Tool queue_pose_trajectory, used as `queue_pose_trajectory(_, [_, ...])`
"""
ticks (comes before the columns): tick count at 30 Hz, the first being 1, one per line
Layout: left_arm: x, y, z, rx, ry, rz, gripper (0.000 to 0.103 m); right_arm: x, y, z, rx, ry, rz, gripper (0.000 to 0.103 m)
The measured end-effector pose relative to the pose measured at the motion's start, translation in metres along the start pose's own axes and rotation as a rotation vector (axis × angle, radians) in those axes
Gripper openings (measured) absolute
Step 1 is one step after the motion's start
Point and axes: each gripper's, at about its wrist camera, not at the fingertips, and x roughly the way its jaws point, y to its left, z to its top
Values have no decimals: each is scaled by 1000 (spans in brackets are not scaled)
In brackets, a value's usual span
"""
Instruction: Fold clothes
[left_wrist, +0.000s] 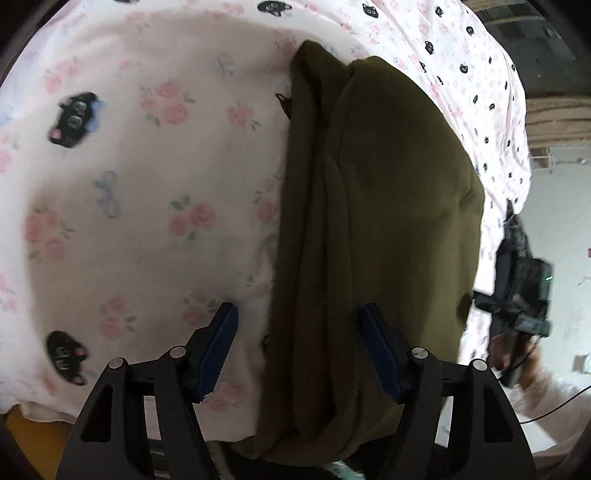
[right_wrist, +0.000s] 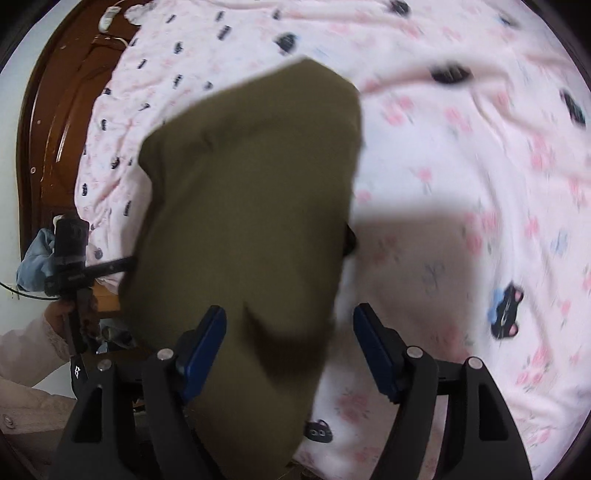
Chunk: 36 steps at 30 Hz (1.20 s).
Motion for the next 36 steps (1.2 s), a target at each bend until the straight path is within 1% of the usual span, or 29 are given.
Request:
queue_pose_trajectory(2, [4,-4,3,9,7,-16,73,10,-9,-2,36,17,26,73])
queue_pose_trajectory(5, [12,-10,7,28,33,-36,75,21,-15,1,74,15,73,73])
queue_pose_trajectory(7, [18,-14,10,36,44,-46,86,31,-14,5,89,14,93,75])
queue_pose_trajectory(8, [21,-17,13,39,47,-50,94,36,-15,8,97,13,102,77])
queue_pose_trajectory(9, [26,-22,20,42,49,-50,100,40,-15,10,106,13,106,78])
queue_pose_trajectory(10, [30,-25,24,44,49,-45,102,44,-15,12,114,12,109,82])
queue_pose_trajectory(13, [34,-25,26,34,38,-42,102,50,-10,15,118,4,109,93])
queue_pose_trajectory(14, [34,-24,26,28,31,-45,102,51,-7,15,111,0,105,95])
queue_pose_trajectory(15, [33,-22,26,21,21,-56,102,52,-3,14,104,-3,108,95])
queue_pose_trajectory(17, [27,-20,26,12,2,-82,102,54,6,13,96,1,153,95])
queue_pose_trajectory(18, [25,-20,25,21,-2,-84,98,55,10,12,91,3,168,95])
queue_pose_trajectory(19, [22,-21,24,34,-5,-83,94,56,14,13,84,5,163,95])
queue_pose_trajectory(21, [19,-24,24,49,-7,-57,65,56,20,13,76,10,156,92])
queue_pose_trajectory(22, [17,-23,23,45,-5,-67,58,55,16,13,87,11,163,82])
queue_pose_trajectory(23, [15,-21,21,33,-2,-93,35,53,12,13,98,13,170,69])
queue_pose_trajectory(24, [14,-16,20,21,0,-109,33,52,8,13,110,15,176,62])
queue_pose_trajectory(25, [12,-15,19,19,-1,-112,32,51,4,12,121,17,183,47])
queue_pose_trajectory(26, [11,-17,20,30,-1,-106,28,50,0,12,132,18,190,37])
queue_pose_trajectory(28, [8,-21,20,48,-1,-87,26,46,-8,12,152,22,205,31])
queue_pose_trajectory(29, [8,-24,20,49,-3,-82,25,41,-11,12,149,24,211,30])
queue_pose_trajectory(31, [7,-27,21,50,-6,-75,24,40,-7,14,129,27,197,30])
queue_pose_trajectory(35, [-1,-32,17,60,-17,-77,19,39,4,15,80,20,126,30])
queue_pose_trajectory(36, [3,-42,16,64,-20,-77,18,38,7,14,68,17,107,30])
